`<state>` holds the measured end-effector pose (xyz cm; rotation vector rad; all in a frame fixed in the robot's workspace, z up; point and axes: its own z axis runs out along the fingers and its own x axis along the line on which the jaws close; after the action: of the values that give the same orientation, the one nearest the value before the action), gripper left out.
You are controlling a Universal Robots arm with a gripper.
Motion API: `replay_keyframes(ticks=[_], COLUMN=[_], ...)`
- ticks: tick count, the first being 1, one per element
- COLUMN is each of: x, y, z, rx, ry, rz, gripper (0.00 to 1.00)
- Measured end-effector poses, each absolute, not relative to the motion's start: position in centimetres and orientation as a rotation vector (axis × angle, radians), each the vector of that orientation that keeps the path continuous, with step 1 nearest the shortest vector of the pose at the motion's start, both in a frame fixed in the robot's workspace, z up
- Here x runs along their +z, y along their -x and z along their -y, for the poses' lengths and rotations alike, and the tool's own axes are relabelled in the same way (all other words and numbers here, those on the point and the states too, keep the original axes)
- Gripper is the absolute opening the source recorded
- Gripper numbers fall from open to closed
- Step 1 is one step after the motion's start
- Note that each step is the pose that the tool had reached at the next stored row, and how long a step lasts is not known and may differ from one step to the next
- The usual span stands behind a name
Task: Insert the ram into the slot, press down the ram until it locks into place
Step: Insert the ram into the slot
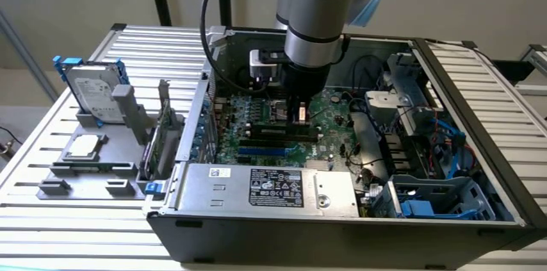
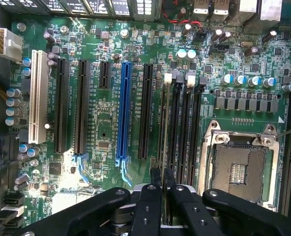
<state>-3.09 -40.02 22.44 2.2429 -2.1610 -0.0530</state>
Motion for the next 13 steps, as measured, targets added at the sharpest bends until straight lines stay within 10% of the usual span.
replay_keyframes(ticks=[13], x=[22.19], y=[3.09], z=[40.03], rx=[-0.056], ry=[-2.240], rz=[2.158], gripper=[0.14])
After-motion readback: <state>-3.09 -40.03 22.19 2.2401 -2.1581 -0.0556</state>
